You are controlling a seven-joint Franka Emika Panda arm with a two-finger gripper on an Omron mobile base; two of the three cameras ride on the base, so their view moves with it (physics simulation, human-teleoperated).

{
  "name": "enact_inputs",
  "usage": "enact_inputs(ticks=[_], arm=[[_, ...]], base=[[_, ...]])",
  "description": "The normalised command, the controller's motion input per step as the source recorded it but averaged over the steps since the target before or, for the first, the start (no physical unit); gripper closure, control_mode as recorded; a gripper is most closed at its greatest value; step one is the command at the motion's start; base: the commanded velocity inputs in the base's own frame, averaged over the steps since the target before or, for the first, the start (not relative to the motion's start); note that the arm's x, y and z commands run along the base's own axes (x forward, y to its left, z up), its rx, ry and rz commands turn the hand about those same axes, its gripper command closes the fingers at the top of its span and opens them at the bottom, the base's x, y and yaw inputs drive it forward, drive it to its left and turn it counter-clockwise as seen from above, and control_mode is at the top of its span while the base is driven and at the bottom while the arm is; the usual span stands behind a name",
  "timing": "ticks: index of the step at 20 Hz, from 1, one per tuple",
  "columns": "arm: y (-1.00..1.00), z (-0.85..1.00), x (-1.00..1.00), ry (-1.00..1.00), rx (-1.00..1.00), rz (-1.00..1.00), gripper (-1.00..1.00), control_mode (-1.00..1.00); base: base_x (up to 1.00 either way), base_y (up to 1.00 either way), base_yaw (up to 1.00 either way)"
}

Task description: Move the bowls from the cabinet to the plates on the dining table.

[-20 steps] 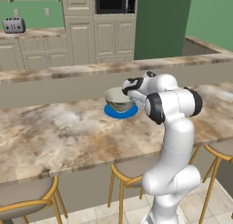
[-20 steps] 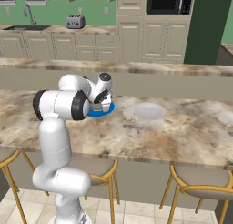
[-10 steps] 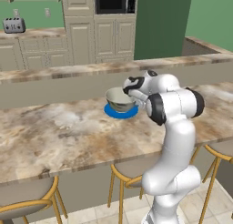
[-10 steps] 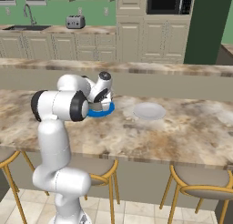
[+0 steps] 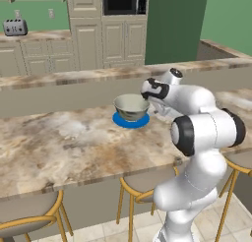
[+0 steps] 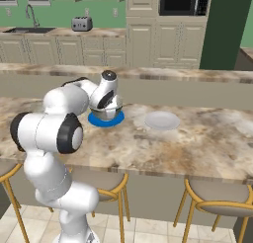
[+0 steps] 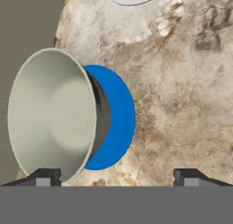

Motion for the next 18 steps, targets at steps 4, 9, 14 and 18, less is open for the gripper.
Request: enact_inputs(ticks=[4, 9, 14, 18], arm=[[-0.02, 0.40, -1.00, 0.00, 0.00, 0.01, -1.00, -1.00], [-0.04, 0.59, -1.00, 0.00, -0.05, 0.06, -1.00, -1.00], [-0.03, 0.94, -0.98, 0.00, -0.15, 0.19, -1.00, -1.00], [0.00, 0.86, -0.97, 0.00, -0.15, 0.28, -1.00, -1.00]], base=[[0.00, 0.00, 0.00], [0.00, 0.00, 0.00], [0.00, 0.00, 0.00], [0.00, 0.00, 0.00]])
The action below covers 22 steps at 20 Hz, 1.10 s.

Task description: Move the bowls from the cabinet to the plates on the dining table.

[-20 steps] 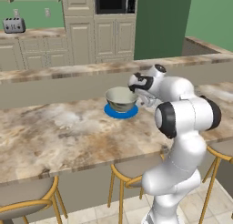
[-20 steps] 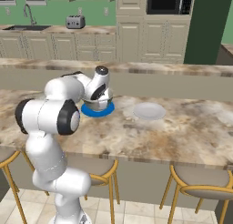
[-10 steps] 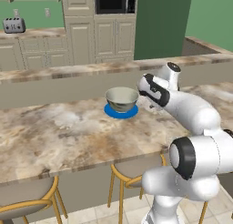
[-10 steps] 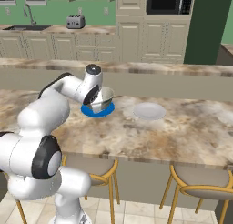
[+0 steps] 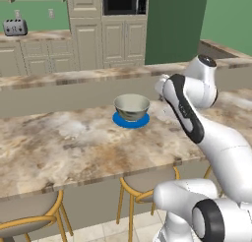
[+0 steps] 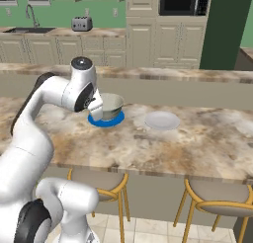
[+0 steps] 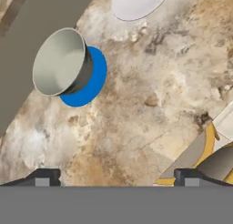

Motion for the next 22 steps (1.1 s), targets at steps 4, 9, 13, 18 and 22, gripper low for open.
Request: enact_inputs(ticks=[4, 9, 13, 18, 22], arm=[[0.00, 0.60, -1.00, 0.00, -0.11, 0.31, -1.00, -1.00], [0.02, 0.21, -1.00, 0.00, -0.02, 0.34, -1.00, -1.00], [0.09, 0.00, -0.86, 0.00, -0.01, 0.36, -1.00, -1.00], [0.06, 0.11, -0.73, 0.00, -0.15, 0.28, -1.00, -1.00], [0.00, 0.14, -0.35, 0.00, -0.26, 0.11, -1.00, -1.00]], base=[[0.00, 0.00, 0.00], [0.00, 0.00, 0.00], [0.00, 0.00, 0.00], [0.00, 0.00, 0.00], [0.00, 0.00, 0.00]])
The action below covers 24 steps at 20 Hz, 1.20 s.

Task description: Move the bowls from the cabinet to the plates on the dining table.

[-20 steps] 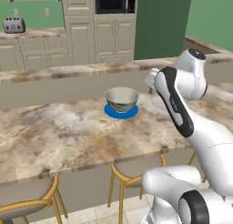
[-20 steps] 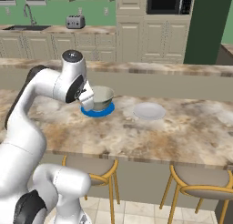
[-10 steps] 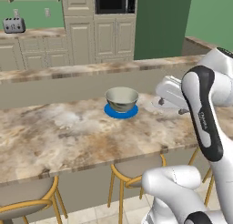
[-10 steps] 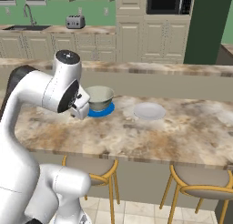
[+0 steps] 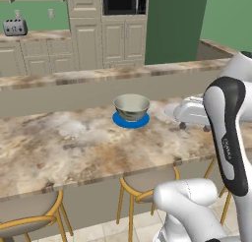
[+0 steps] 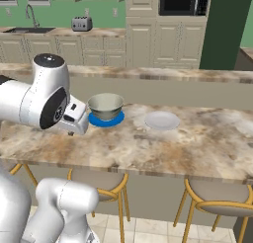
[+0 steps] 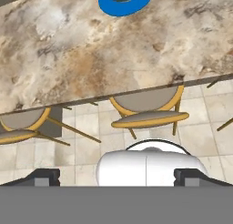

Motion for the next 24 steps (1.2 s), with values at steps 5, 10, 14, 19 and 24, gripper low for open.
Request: enact_inputs(ticks=[5, 10, 14, 19, 24], arm=[[0.00, 0.09, -0.07, 0.00, -0.16, 0.02, -1.00, -1.00], [0.00, 0.00, 0.00, 0.00, 0.00, 0.00, -1.00, -1.00], [0.00, 0.00, 0.00, 0.00, 0.00, 0.00, -1.00, -1.00], [0.00, 0.00, -0.10, 0.00, 0.00, 0.00, -1.00, -1.00], [0.02, 0.00, -0.06, 0.00, 0.00, 0.00, -1.00, 1.00]], base=[[0.00, 0.00, 0.00], [0.00, 0.00, 0.00], [0.00, 0.00, 0.00], [0.00, 0.00, 0.00], [-0.06, 0.06, 0.01]])
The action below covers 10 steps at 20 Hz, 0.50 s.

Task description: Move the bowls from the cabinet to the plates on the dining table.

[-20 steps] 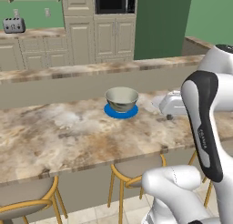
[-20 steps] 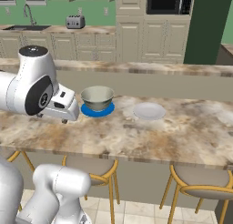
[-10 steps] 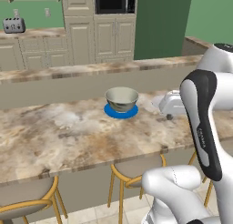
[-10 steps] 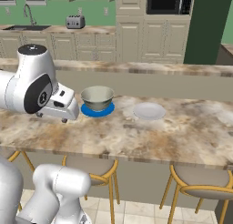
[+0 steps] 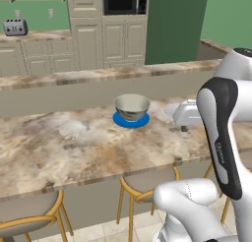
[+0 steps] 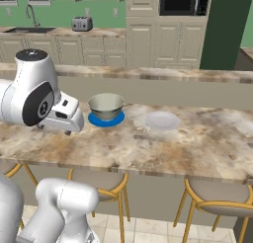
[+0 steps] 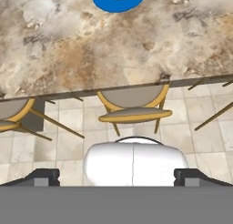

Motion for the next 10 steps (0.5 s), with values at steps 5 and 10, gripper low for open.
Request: enact_inputs(ticks=[5, 10], arm=[[0.00, 0.00, 0.00, 0.00, 0.00, 0.00, -1.00, 1.00], [0.00, 0.00, 0.00, 0.00, 0.00, 0.00, -1.00, 1.00]], base=[[-0.27, 0.33, 0.03], [-0.40, 0.54, 0.06]])
